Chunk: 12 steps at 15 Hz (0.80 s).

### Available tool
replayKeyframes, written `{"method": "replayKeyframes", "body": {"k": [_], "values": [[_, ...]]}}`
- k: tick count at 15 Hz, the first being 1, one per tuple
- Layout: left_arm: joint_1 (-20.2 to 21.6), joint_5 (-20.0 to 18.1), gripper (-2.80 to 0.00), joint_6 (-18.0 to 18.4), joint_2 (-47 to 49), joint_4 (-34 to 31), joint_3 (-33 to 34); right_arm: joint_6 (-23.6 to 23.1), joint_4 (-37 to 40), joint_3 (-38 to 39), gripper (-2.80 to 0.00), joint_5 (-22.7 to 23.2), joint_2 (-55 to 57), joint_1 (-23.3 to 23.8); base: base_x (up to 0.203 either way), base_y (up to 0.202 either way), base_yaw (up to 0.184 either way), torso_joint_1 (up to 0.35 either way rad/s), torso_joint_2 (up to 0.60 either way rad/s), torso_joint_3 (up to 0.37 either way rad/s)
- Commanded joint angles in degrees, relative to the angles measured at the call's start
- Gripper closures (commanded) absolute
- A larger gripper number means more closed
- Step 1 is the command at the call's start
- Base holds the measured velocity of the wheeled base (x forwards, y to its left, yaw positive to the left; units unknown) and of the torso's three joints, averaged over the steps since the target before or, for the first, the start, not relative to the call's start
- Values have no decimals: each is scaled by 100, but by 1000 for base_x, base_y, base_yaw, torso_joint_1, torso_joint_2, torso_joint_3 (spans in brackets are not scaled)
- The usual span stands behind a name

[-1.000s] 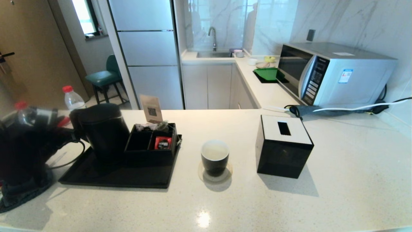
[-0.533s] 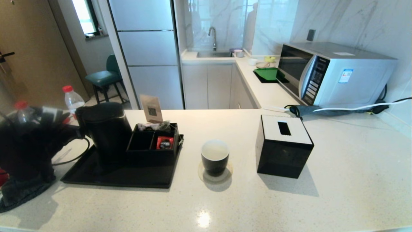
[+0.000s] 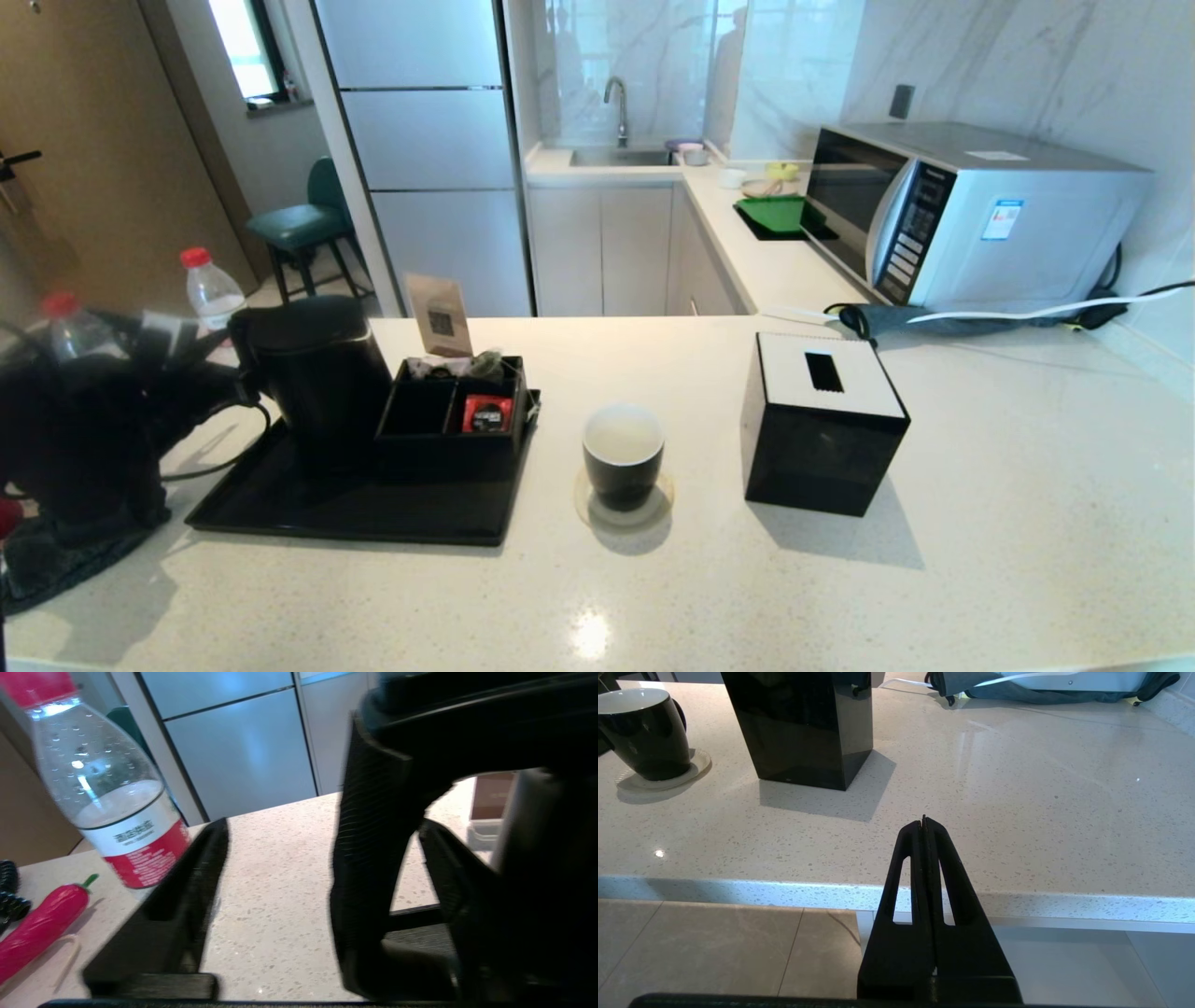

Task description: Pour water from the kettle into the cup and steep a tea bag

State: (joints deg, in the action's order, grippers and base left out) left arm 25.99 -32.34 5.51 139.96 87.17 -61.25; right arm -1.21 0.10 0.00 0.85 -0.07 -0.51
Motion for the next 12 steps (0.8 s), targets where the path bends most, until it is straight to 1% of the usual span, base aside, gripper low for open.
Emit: {"method": "replayKeyframes", "body": {"k": [1, 12], "values": [[11, -9, 0, 3, -12, 278, -1, -3, -1, 0, 0, 3, 7, -2, 0, 0, 0, 0, 0, 0], [38, -3, 0, 3, -177, 278, -8, -4, -1, 0, 0, 3, 7, -2, 0, 0, 0, 0, 0, 0]]}}
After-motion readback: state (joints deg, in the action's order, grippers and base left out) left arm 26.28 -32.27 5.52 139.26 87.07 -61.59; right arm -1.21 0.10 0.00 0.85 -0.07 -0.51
